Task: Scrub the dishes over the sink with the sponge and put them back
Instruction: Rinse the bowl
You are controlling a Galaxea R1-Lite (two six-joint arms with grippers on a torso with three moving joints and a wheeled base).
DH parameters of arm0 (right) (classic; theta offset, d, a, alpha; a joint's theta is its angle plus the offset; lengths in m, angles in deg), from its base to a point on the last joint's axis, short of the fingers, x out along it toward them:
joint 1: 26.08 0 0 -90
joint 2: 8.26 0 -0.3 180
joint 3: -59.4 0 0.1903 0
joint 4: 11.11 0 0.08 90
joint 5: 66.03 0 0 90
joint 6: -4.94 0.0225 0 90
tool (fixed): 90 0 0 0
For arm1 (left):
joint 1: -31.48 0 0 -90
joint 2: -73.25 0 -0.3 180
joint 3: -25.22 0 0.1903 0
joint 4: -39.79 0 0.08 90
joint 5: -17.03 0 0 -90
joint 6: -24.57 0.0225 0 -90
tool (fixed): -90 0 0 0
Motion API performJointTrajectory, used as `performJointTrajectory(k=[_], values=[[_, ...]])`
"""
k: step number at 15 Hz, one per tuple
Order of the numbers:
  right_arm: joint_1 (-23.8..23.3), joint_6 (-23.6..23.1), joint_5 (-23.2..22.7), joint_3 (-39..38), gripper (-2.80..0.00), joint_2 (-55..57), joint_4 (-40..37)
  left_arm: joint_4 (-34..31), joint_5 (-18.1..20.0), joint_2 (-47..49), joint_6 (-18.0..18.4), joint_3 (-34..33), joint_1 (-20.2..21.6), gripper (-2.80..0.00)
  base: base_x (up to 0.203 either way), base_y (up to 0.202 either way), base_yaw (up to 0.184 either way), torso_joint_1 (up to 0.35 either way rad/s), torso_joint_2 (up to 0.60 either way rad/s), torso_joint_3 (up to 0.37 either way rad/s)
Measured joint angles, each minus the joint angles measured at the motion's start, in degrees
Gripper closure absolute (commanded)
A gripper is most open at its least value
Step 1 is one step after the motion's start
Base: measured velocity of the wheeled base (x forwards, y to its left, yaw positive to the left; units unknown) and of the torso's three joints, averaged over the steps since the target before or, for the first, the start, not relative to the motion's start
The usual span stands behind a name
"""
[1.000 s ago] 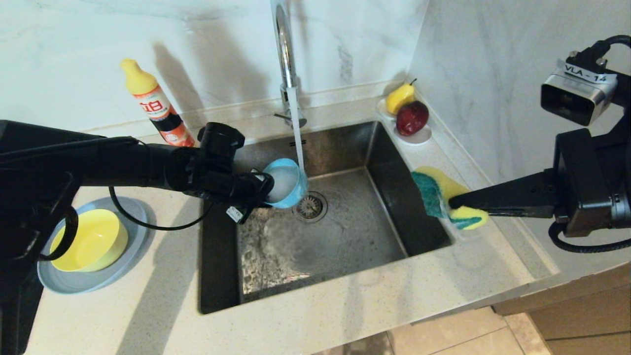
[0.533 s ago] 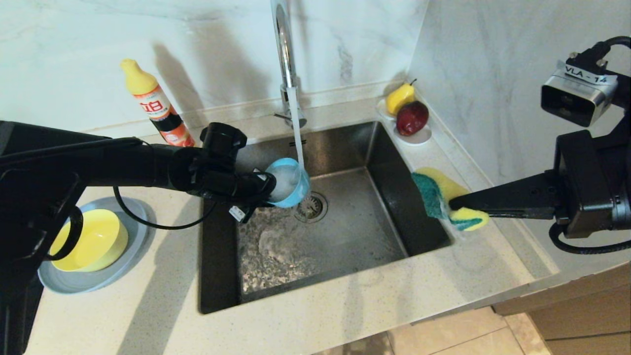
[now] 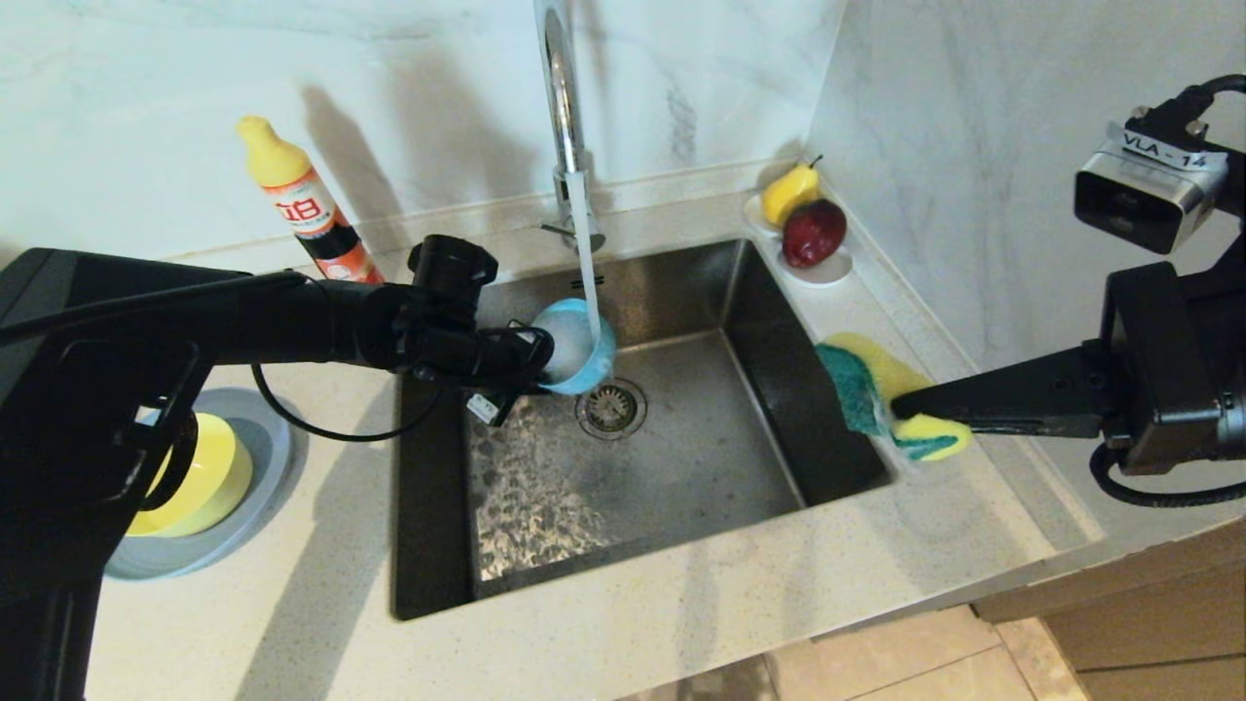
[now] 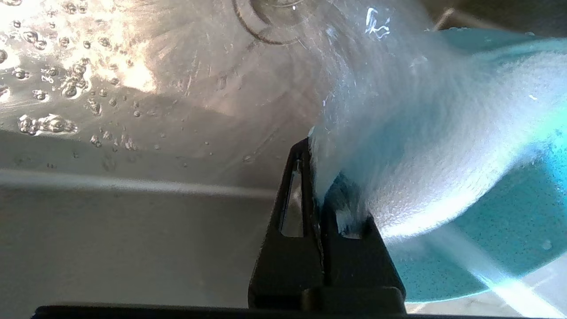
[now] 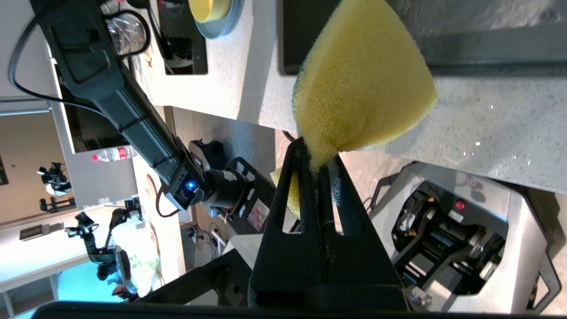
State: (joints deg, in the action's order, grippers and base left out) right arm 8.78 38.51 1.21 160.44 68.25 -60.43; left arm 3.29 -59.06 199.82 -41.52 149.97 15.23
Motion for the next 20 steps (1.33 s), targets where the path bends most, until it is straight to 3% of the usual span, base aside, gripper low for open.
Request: performJointTrajectory(k=[4, 8, 11, 14, 17, 20], values=[[0.0, -0.04, -0.02, -1.24, 0.0, -0.17, 0.02, 0.05, 0.0, 1.35, -2.65, 3.43, 0.0, 0.0, 0.0, 0.0, 0.0, 0.0, 0.0, 0.0], [0.0, -0.01, -0.02, -2.12, 0.0, -0.42, 1.6, -0.12, -0.21, 1.91, -2.91, 4.8, 0.0, 0.0, 0.0, 0.0, 0.0, 0.0, 0.0, 0.0], [0.0, 0.0, -0.02, -2.32, 0.0, -0.51, 1.67, -0.52, -0.61, 1.63, -1.21, 2.72, -0.09, 0.0, 0.0, 0.0, 0.0, 0.0, 0.0, 0.0], [0.0, -0.04, -0.03, -2.51, 0.0, -0.51, 1.67, -0.63, -2.53, -0.93, 4.01, -2.93, -0.8, 0.0, 0.0, 0.0, 0.0, 0.0, 0.0, 0.0], [0.0, -0.01, -0.04, -2.76, 0.0, -0.51, 1.67, -0.01, -10.39, -5.08, 11.71, -8.77, -2.64, 0.0, 0.0, 0.0, 0.0, 0.0, 0.0, 0.0], [0.0, 0.0, -0.04, -2.81, 0.0, -0.51, 1.67, 0.41, -23.61, -7.58, 17.79, -12.05, -3.58, 0.0, 0.0, 0.0, 0.0, 0.0, 0.0, 0.0]])
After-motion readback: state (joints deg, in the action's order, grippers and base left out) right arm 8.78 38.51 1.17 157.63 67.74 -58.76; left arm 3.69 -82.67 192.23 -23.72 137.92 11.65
